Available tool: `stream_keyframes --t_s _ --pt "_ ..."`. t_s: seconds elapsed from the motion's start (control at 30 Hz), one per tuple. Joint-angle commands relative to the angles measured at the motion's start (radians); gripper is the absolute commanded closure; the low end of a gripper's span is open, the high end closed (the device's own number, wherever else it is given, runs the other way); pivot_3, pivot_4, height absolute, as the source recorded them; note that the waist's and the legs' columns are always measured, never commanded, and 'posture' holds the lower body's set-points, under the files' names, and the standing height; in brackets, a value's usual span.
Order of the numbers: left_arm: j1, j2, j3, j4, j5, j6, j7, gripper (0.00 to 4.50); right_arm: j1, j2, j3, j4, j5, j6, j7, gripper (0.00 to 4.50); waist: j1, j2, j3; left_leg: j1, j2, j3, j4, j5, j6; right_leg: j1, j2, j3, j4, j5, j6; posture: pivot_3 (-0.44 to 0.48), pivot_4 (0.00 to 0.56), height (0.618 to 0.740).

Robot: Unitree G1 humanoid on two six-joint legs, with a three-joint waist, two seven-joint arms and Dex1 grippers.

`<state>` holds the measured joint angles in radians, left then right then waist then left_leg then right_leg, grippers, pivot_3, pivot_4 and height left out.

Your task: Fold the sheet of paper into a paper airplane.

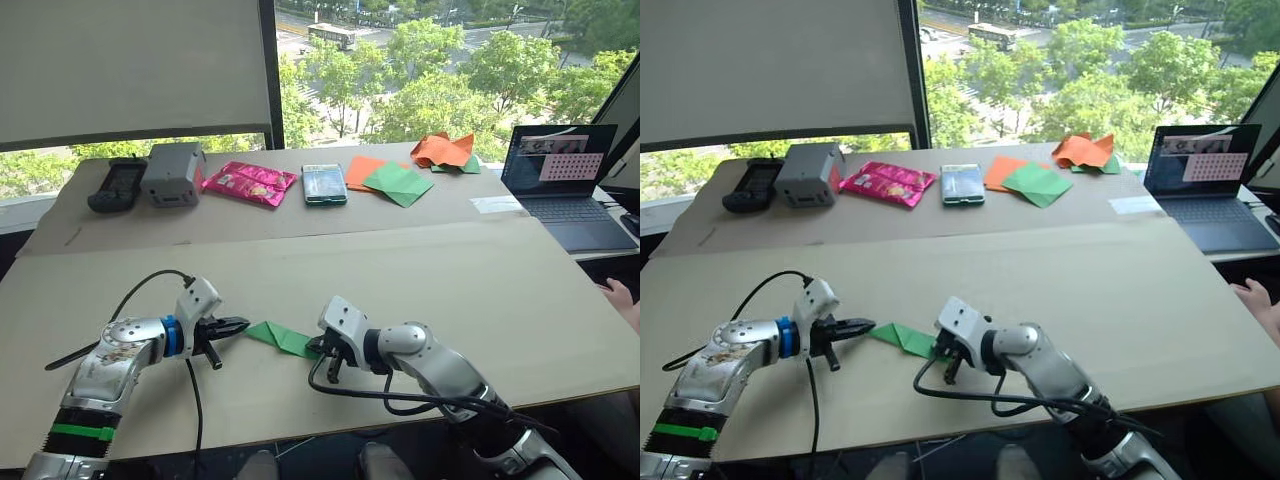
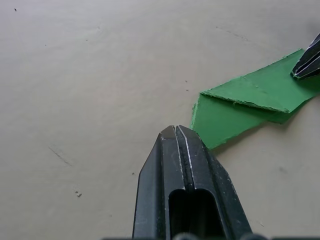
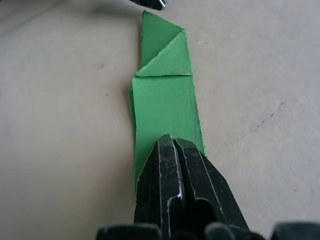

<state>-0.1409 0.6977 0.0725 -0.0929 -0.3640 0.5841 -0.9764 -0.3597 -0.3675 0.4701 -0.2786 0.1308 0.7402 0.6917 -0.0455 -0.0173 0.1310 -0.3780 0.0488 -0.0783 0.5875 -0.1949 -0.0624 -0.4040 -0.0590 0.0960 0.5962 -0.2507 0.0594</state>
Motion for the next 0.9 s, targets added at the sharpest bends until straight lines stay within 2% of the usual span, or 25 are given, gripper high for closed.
stream_keyframes --t_s 0.03,0.07,0.1,0.27,0.47,0.73,0.9 --pt "0.049 0.007 0.085 -0.134 -0.106 0.081 0.014 4.5 0.018 -0.004 -0.101 -0.142 0.057 -0.051 0.006 4.49 0.003 0.0 0.002 -0.002 0.0 0.0 0.0 0.001 0.001 0.0 0.0 0.0 0.0 0.0 0.0 0.0 0.15 0.721" --pt "0.068 0.007 0.094 -0.156 -0.114 0.087 0.022 4.5 0.031 -0.013 -0.113 -0.167 0.062 -0.061 0.008 4.49 0.004 -0.001 0.002 -0.002 0.0 0.0 0.0 0.001 0.001 0.0 0.0 0.0 0.0 0.0 0.0 0.0 0.15 0.721" --pt "0.087 0.004 0.103 -0.179 -0.126 0.094 0.03 4.5 0.046 -0.022 -0.121 -0.189 0.062 -0.071 0.008 3.87 0.004 -0.001 0.002 -0.002 0.0 0.0 0.0 0.001 0.001 0.0 0.0 0.0 0.0 0.0 0.0 0.0 0.15 0.721" --pt "0.154 -0.011 0.14 -0.264 -0.185 0.133 0.08 4.5 0.112 -0.043 -0.139 -0.264 0.082 -0.114 0.013 2.17 0.002 -0.004 0.006 -0.001 0.0 0.0 0.0 -0.001 -0.002 0.0 -0.001 0.0 -0.002 0.0 0.0 0.0 0.15 0.721" --pt "0.225 0.002 0.172 -0.347 -0.256 0.184 0.098 2.66 0.171 -0.073 -0.116 -0.337 0.095 -0.208 0.054 0.1 0.002 -0.004 0.008 -0.001 0.0 0.0 0.0 -0.002 -0.003 -0.004 -0.002 0.0 -0.004 0.0 -0.001 0.0 0.15 0.721" --pt "0.249 0.011 0.167 -0.371 -0.274 0.192 0.13 0.04 0.152 -0.065 -0.087 -0.303 0.2 -0.156 0.137 0.0 0.002 -0.004 0.008 -0.001 0.0 0.001 0.001 -0.002 -0.003 -0.005 -0.002 0.0 -0.004 -0.001 -0.001 0.0 0.15 0.721" --pt "0.251 0.024 0.162 -0.368 -0.275 0.183 0.139 0.04 0.08 -0.024 -0.069 -0.181 0.204 -0.104 0.125 0.0 0.001 -0.004 0.008 -0.001 0.0 0.001 0.0 -0.002 -0.003 -0.005 -0.002 0.0 -0.004 -0.001 -0.001 0.0 0.15 0.721"
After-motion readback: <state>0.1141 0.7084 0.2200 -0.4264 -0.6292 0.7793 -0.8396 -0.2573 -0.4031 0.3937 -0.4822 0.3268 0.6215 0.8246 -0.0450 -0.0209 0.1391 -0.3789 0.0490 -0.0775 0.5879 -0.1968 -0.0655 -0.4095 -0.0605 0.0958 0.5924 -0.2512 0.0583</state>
